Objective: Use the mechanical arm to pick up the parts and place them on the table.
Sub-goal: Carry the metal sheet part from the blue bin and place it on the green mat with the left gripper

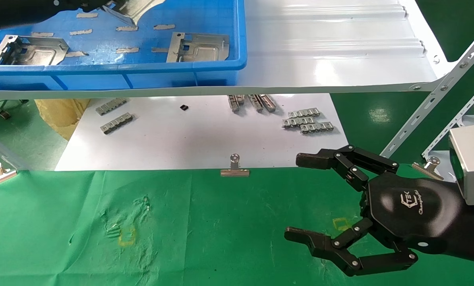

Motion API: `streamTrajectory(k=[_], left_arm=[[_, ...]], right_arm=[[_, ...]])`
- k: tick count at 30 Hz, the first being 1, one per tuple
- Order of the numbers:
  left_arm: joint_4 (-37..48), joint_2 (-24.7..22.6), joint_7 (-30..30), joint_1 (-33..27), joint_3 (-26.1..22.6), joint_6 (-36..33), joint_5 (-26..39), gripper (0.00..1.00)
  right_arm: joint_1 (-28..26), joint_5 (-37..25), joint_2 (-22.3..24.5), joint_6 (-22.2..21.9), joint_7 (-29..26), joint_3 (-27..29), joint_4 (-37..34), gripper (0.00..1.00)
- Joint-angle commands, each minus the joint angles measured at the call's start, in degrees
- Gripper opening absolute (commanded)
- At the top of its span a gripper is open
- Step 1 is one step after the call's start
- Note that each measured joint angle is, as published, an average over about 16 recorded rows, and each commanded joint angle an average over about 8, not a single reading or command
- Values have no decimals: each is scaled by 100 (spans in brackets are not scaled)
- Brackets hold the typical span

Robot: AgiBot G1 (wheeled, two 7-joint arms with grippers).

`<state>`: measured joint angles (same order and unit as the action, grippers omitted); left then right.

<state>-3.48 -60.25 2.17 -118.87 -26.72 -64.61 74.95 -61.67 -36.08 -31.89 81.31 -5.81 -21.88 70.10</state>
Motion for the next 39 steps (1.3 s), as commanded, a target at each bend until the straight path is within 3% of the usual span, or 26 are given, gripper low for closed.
streamTrajectory(k=[1,7,11,18,22,25,30,39], left_arm=[[-49,49,54,-23,29,-344,-48,0],[-329,218,397,1,41,-1950,-148,0],[-713,303,681,135,2,-2623,-284,0],[-2306,739,677,875,-362,-2765,-1086,0],[-3524,1221,677,1463,-897,-2738,-1507,0],[-4077,1541,923,1714,-1418,-2686,-1385,0],[-3761,1691,1492,1933,-2057,-2529,-878,0],[-2627,1606,2463,2420,-2256,-2114,-604,0]], right_arm=[[0,0,0,0,0,0,0,100],[0,0,0,0,0,0,0,100],[0,0,0,0,0,0,0,100],[0,0,0,0,0,0,0,100],[0,0,0,0,0,0,0,100],[0,0,0,0,0,0,0,100],[0,0,0,0,0,0,0,100],[0,0,0,0,0,0,0,100]])
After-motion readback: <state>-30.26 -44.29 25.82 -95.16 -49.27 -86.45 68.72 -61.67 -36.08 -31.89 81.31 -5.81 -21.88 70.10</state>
